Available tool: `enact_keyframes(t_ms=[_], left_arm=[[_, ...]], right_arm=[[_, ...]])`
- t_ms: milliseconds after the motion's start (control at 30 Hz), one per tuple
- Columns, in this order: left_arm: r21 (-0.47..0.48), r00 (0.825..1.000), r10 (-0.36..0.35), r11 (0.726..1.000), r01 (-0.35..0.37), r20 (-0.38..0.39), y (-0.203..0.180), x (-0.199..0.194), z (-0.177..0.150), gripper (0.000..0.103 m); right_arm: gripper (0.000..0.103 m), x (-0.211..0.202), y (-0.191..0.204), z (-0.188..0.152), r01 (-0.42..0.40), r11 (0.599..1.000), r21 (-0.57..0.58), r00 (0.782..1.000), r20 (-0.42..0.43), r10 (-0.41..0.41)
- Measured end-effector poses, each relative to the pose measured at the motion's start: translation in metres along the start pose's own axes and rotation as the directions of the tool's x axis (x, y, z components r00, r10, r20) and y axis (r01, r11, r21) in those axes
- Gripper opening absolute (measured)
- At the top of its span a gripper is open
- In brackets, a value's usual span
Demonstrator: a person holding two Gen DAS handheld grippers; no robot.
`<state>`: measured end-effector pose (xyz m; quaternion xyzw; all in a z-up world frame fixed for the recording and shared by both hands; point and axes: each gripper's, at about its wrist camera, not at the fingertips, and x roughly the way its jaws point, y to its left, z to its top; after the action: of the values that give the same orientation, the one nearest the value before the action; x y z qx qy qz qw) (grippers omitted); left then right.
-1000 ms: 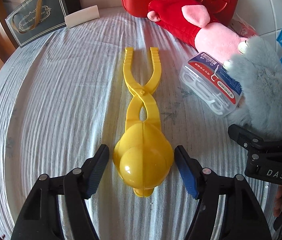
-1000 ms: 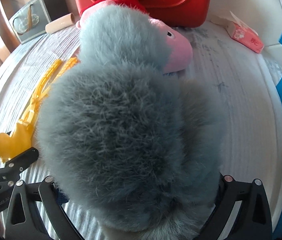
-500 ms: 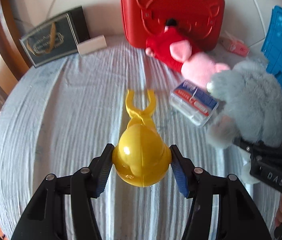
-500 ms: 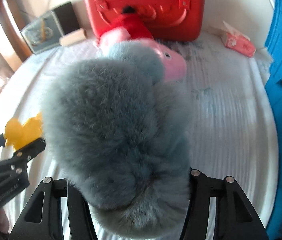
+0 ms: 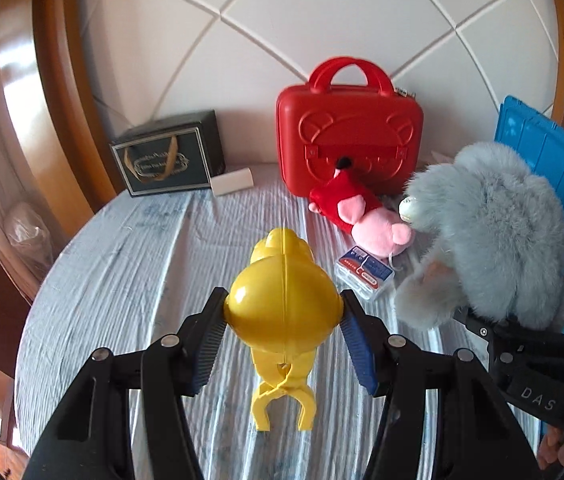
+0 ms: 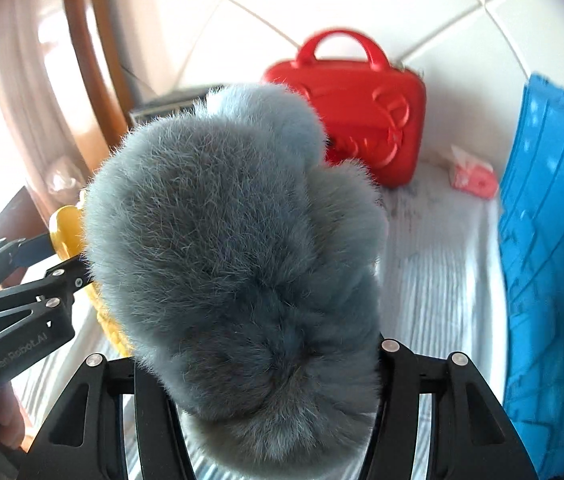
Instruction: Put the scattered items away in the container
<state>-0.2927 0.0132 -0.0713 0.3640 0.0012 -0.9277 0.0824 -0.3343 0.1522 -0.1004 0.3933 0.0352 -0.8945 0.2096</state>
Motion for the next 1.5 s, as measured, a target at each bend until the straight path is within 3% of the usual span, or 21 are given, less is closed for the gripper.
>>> enact_keyframes(t_ms=[167, 367, 600, 800, 967, 1233, 1367, 1433, 1500], left_arm=[[-0.011, 0.999, 0.018, 1.000, -0.018, 0.040, -0.002, -0.032, 0.000, 0.055], [0.006, 0.996, -0.029, 1.000, 0.029, 0.085, -0.003, -0.058, 0.003, 0.055], [0.062, 0.986, -0.108, 0.993, 0.101, 0.130, -0.013, -0.078, 0.017, 0.055], [0.128, 0.969, -0.163, 0.982, 0.141, 0.184, -0.050, -0.108, 0.049, 0.055], [0.188, 0.937, -0.198, 0.971, 0.148, 0.287, -0.104, -0.154, 0.087, 0.055], [0.245, 0.849, -0.289, 0.950, 0.196, 0.443, -0.245, -0.240, 0.136, 0.055], [0.230, 0.833, -0.325, 0.942, 0.245, 0.447, -0.317, -0.256, 0.147, 0.055], [0.233, 0.847, -0.337, 0.937, 0.259, 0.410, -0.352, -0.250, 0.146, 0.055], [0.245, 0.874, -0.340, 0.932, 0.266, 0.348, -0.386, -0.237, 0.139, 0.055]], right_arm=[[0.056, -0.029, 0.010, 0.006, -0.008, 1.000, -0.031, 0.999, 0.030, 0.009], [0.056, -0.062, 0.017, 0.007, 0.035, 0.998, -0.045, 0.997, 0.067, -0.032], [0.055, -0.111, 0.025, 0.017, 0.141, 0.990, -0.004, 0.985, 0.099, -0.139], [0.055, -0.167, 0.015, 0.038, 0.257, 0.966, 0.028, 0.956, 0.138, -0.258], [0.055, -0.228, -0.029, 0.050, 0.342, 0.933, 0.108, 0.917, 0.176, -0.357], [0.056, -0.322, -0.140, 0.032, 0.466, 0.858, 0.217, 0.844, 0.183, -0.505], [0.056, -0.356, -0.208, 0.007, 0.511, 0.829, 0.229, 0.822, 0.153, -0.549], [0.055, -0.362, -0.235, -0.004, 0.524, 0.823, 0.220, 0.820, 0.131, -0.558], [0.055, -0.355, -0.271, -0.014, 0.530, 0.822, 0.207, 0.826, 0.095, -0.556]])
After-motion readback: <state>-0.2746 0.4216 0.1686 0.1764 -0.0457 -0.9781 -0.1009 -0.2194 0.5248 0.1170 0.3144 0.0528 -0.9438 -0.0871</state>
